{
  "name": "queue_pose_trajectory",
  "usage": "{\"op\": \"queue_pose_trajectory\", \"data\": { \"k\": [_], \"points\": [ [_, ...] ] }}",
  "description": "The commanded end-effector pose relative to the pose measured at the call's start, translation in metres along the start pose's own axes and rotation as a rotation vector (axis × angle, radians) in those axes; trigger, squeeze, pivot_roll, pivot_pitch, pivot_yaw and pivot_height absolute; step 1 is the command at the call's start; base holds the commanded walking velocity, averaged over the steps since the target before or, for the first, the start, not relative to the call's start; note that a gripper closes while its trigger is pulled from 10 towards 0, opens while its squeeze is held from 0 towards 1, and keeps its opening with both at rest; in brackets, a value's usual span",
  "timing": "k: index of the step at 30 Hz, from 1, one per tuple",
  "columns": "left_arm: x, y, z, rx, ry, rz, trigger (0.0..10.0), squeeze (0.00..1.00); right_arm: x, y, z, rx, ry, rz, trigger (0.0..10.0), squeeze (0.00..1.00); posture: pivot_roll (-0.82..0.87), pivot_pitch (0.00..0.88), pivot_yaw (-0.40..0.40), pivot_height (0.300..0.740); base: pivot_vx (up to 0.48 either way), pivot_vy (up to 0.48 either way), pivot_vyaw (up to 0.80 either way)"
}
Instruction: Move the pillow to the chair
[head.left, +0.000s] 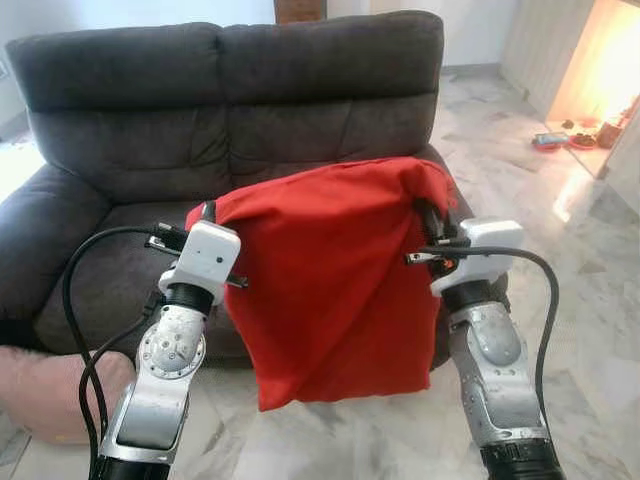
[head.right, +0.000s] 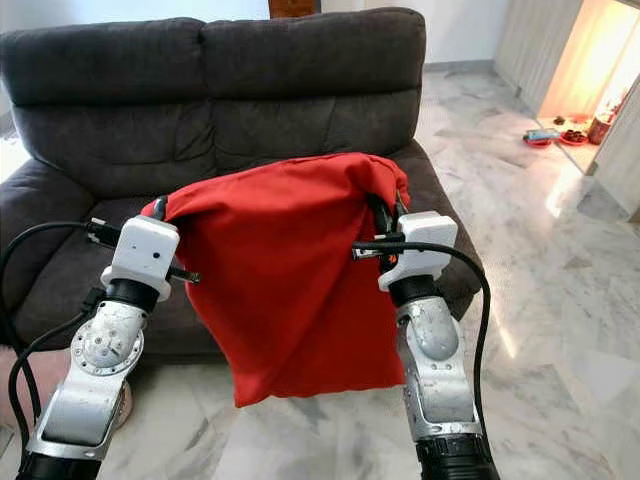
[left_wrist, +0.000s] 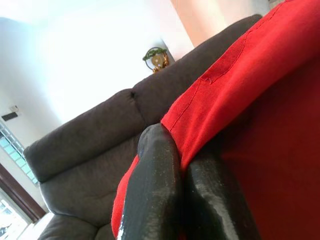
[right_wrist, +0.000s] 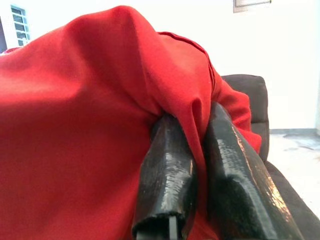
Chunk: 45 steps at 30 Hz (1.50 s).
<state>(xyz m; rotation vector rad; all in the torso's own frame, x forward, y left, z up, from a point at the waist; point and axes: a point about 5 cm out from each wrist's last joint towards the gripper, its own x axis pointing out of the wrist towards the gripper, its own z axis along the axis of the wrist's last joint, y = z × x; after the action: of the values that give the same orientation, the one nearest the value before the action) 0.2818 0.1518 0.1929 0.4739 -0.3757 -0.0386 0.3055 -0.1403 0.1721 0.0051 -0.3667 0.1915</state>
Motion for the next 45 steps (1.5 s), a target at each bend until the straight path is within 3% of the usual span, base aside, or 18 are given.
{"op": "queue_pose_trajectory", "data": {
  "k": [1,24,45],
  "points": [
    [0.005,0.011,0.019,0.015,-0.094,0.061,10.0,0.0,0.011,0.008,0.029,-0.014,-0.137,0.032,10.0,0.0,0.02,0.011,0.055,0.74,0.296,0.0,0.0],
    [0.007,0.011,0.022,0.008,-0.104,0.068,10.0,0.0,0.013,0.021,0.032,0.001,-0.15,0.069,10.0,0.0,0.02,0.015,0.051,0.74,0.303,0.0,0.0],
    [0.017,0.028,0.044,0.026,-0.174,0.119,10.0,0.0,0.017,0.029,0.043,0.019,-0.189,0.07,10.0,0.0,0.02,0.018,0.049,0.74,0.306,0.0,-0.2]
  ]
}}
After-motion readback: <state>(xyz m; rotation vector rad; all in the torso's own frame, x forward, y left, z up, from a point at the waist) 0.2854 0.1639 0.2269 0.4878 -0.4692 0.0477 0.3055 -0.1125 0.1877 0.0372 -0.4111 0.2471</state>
